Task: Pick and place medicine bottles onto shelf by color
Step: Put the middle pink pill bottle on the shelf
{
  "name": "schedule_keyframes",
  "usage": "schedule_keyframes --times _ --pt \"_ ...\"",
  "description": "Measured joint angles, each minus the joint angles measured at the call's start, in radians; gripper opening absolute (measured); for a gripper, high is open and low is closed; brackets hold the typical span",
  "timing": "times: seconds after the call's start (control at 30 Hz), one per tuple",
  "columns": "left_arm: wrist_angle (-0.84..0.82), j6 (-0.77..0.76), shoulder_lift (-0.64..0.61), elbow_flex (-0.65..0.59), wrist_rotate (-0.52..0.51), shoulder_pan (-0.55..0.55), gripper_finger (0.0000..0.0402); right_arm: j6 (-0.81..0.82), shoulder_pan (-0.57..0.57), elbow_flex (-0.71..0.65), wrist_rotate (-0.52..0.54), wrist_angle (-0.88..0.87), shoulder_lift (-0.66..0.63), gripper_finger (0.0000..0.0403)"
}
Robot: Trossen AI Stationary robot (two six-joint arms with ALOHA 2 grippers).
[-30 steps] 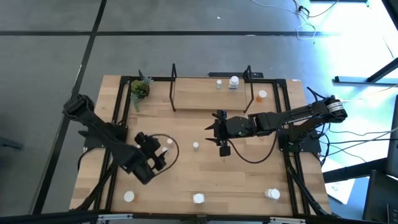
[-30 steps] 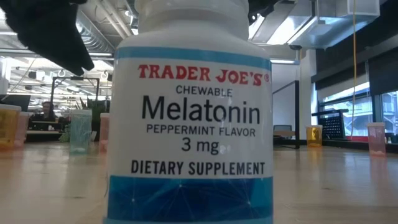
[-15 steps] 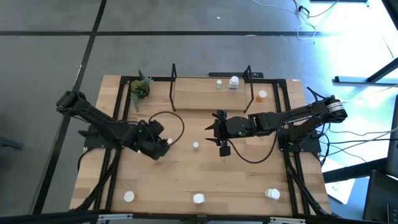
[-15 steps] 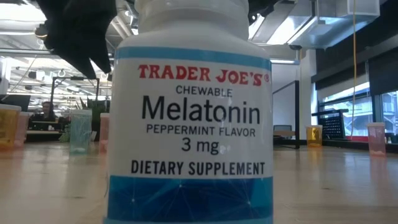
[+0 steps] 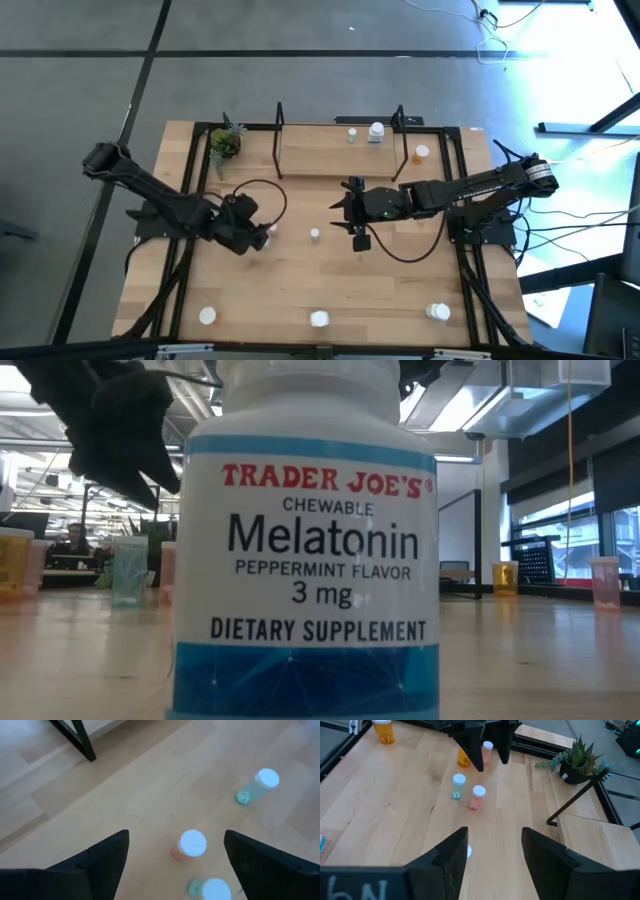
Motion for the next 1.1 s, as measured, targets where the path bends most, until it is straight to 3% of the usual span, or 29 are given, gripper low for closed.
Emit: schedule_keyframes --times 0.33,0.57,0.93,1.1 --pt "0.058 0.185 0.023 -0.01 0.175 0.139 0.0322 0.0 0.0 0.0 0.0 0.0 0.0 0.0188" --pt "0.092 0.235 0.047 -0.01 0.247 0.237 0.0322 0.0 0.0 0.0 0.0 0.0 0.0 0.0188" --pt "0.101 0.352 0.047 -0.01 0.452 0.268 0.0322 0.0 0.0 0.0 0.0 0.0 0.0 0.0188" --pt "0.114 0.454 0.065 -0.009 0.458 0.268 0.0322 0.0 0.0 0.0 0.0 0.0 0.0 0.0188"
